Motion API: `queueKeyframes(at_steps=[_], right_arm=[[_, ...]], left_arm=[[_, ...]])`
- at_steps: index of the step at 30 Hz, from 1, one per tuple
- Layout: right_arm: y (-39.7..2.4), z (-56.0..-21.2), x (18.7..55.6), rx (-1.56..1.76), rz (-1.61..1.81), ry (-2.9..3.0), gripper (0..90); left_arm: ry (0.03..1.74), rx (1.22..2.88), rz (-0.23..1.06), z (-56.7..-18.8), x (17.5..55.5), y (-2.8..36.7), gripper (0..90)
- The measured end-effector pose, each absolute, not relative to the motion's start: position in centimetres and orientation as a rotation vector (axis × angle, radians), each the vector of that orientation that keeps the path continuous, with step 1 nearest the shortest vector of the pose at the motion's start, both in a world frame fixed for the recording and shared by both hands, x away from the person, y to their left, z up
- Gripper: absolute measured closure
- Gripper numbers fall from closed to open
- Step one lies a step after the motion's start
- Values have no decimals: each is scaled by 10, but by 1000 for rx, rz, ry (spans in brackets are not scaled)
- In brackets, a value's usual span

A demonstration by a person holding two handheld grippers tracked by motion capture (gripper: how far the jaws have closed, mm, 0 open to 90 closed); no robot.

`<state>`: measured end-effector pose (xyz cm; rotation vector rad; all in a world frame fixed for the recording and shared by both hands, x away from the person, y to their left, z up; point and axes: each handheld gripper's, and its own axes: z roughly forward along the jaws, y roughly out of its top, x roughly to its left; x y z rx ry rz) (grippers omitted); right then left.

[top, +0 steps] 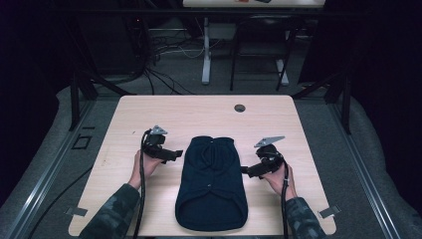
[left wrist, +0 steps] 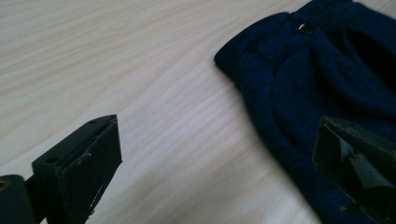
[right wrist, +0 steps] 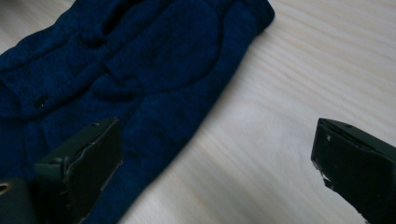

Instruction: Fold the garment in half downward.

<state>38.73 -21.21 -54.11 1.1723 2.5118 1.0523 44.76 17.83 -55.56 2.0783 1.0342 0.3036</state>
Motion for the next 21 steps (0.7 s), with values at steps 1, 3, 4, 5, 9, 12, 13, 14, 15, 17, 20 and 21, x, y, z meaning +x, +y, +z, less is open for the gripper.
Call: queueKeyframes(at_steps=[1, 3, 4, 5, 9, 12, 13, 14, 15, 17, 20, 21], right_arm=[[-206, -538, 395, 1165, 1045, 2522, 2], [-203, -536, 399, 1164, 1034, 2540, 0], [-196, -531, 408, 1164, 1049, 2542, 0], [-196, -531, 408, 1164, 1049, 2542, 0], [-183, -526, 421, 1140, 1041, 2556, 2], [-174, -526, 431, 1144, 1032, 2585, 15], [-171, -527, 434, 1149, 1029, 2582, 19], [-168, -528, 441, 1156, 1034, 2593, 29], [-168, -528, 441, 1156, 1034, 2593, 29], [-165, -530, 451, 1211, 1032, 2562, 67], [-163, -532, 458, 1235, 987, 2541, 125], [-162, -533, 463, 1250, 967, 2542, 135]], left_arm=[[1037, 2078, 301, -555, 449, 177, 5], [1036, 2080, 309, -554, 454, 170, 5], [1024, 2095, 307, -553, 456, 168, 5], [1024, 2098, 300, -553, 458, 165, 5], [1026, 2108, 289, -553, 467, 156, 5], [1039, 2108, 275, -554, 472, 150, 14], [1040, 2118, 272, -555, 474, 149, 14], [1041, 2123, 267, -555, 476, 147, 22], [1046, 2123, 275, -556, 477, 145, 22], [1049, 2136, 272, -557, 480, 141, 24], [1069, 2176, 306, -559, 485, 134, 44], [1076, 2175, 312, -561, 486, 132, 52]])
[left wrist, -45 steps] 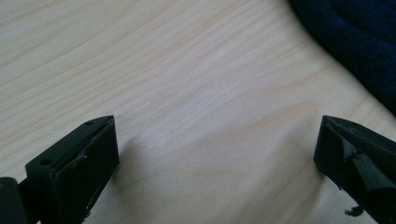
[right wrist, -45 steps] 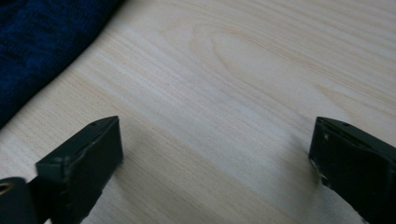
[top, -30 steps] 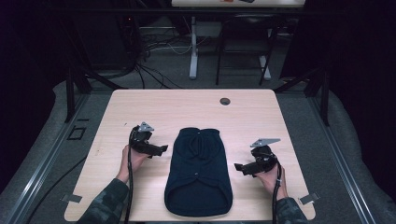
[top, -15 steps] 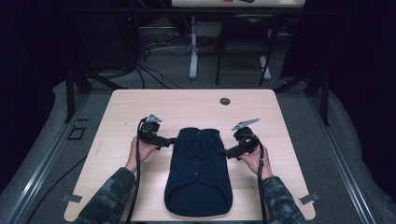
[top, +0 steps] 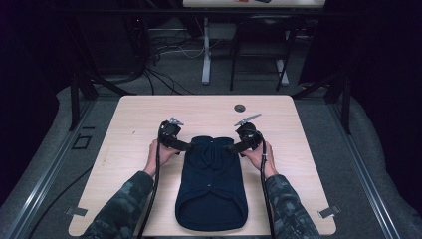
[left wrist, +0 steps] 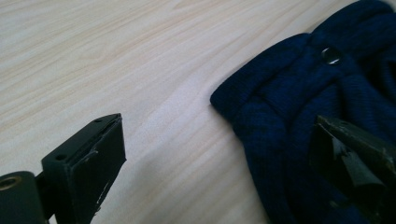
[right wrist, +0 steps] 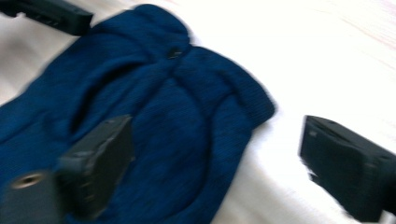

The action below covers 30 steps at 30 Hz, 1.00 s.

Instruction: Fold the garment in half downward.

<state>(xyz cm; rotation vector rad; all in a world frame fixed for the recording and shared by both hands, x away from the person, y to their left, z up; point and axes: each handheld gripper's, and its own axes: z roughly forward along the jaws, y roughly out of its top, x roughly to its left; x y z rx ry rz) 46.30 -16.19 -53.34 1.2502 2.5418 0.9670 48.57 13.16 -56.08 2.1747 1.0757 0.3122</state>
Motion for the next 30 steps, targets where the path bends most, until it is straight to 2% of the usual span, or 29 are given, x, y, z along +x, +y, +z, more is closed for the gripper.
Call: queueKeyframes(at_steps=[5, 9, 12, 13, 20, 30], right_arm=[[-156, -540, 479, 1308, 923, 2515, 194], [-152, -543, 487, 1324, 907, 2532, 305], [-149, -545, 489, 1322, 885, 2553, 369], [-147, -547, 490, 1318, 870, 2560, 402], [-142, -554, 491, 1274, 787, 2599, 477], [-141, -560, 488, 1358, 840, 2571, 520]], left_arm=[[1052, 2175, 327, -559, 490, 121, 75], [1021, 2195, 327, -555, 493, 111, 108], [1000, 2243, 302, -558, 495, 104, 156], [989, 2257, 302, -559, 495, 102, 199], [971, 2298, 257, -565, 496, 97, 289], [1000, 2290, 237, -568, 495, 96, 305]])
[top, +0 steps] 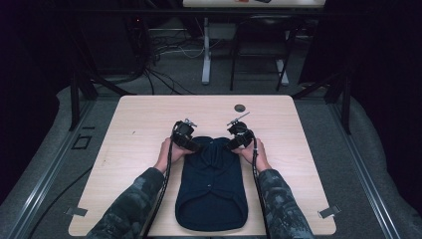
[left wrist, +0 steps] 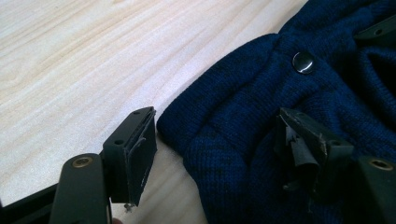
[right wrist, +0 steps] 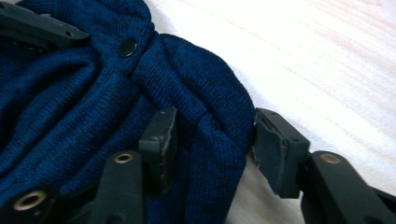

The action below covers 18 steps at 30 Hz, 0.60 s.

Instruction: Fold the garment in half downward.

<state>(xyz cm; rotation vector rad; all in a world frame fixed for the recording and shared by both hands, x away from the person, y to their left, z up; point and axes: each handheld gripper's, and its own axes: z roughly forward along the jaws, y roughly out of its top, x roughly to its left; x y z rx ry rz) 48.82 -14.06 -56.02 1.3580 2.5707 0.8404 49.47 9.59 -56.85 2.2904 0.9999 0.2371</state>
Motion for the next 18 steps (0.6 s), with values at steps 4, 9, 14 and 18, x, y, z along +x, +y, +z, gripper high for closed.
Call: queueKeyframes(at_steps=[4, 9, 14, 18], right_arm=[[-141, -559, 488, 1341, 817, 2594, 545], [-139, -559, 486, 1354, 836, 2585, 585], [-139, -559, 485, 1350, 839, 2602, 622], [-140, -559, 484, 1340, 836, 2630, 675]], left_arm=[[983, 2313, 214, -566, 493, 94, 362], [963, 2327, 186, -565, 490, 93, 440], [946, 2327, 166, -564, 488, 92, 537], [928, 2320, 138, -564, 488, 92, 629]])
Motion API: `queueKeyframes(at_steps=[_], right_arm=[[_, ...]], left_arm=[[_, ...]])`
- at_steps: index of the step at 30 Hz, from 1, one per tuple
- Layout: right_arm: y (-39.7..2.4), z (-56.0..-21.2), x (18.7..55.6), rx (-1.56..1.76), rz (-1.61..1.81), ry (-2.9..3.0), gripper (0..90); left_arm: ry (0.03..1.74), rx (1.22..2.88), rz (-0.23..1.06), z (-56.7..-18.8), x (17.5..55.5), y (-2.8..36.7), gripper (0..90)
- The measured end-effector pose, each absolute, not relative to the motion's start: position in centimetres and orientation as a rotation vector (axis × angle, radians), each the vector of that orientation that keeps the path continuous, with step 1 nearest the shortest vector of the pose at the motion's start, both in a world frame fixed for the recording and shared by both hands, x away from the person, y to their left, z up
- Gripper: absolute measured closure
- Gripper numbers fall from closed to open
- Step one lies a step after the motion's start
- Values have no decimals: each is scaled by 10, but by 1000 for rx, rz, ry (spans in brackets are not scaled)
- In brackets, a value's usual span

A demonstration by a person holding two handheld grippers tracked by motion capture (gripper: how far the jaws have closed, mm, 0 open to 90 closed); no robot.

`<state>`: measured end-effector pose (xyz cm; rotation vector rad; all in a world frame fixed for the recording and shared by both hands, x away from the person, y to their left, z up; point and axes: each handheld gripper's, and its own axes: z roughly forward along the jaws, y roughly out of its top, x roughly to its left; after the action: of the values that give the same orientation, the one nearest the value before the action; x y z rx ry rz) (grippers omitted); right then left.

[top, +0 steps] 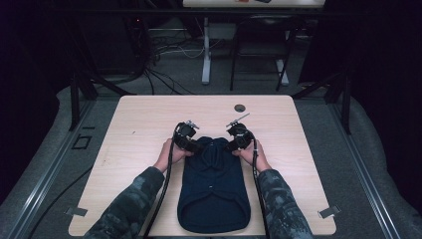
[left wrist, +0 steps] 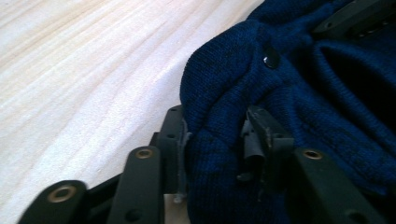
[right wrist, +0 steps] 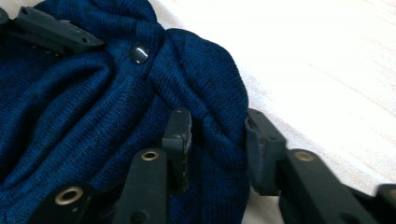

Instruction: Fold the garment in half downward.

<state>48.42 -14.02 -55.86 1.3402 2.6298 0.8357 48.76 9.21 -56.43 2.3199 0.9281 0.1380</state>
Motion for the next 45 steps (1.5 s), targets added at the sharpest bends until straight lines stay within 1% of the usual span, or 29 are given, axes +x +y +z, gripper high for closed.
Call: queueKeyframes(at_steps=[1, 3, 7, 9, 12, 17, 22, 28, 37, 41, 45], right_arm=[[-140, -559, 484, 1340, 836, 2630, 675], [-141, -560, 482, 1337, 876, 2622, 693], [-139, -560, 480, 1309, 880, 2597, 705], [-132, -557, 474, 1199, 810, 2582, 721], [-128, -556, 469, 1153, 777, 2553, 725], [-133, -553, 464, 1142, 826, 2524, 728], [-140, -541, 452, 1076, 875, 2475, 727], [-147, -514, 439, 1017, 967, 2401, 723], [-148, -493, 422, 927, 1006, 2329, 721], [-146, -482, 414, 888, 998, 2297, 721], [-144, -472, 407, 858, 1013, 2272, 718]], left_arm=[[927, 2314, 132, -565, 487, 92, 629], [919, 2308, 125, -565, 487, 93, 662], [902, 2307, 132, -566, 486, 93, 679], [881, 2322, 160, -565, 484, 91, 692], [841, 2366, 240, -561, 479, 86, 697], [794, 2366, 269, -553, 475, 86, 702], [764, 2300, 297, -540, 469, 90, 702], [705, 2237, 361, -519, 460, 95, 701], [651, 2188, 412, -496, 449, 100, 701], [624, 2157, 486, -487, 443, 101, 704], [606, 2135, 528, -480, 441, 103, 706]])
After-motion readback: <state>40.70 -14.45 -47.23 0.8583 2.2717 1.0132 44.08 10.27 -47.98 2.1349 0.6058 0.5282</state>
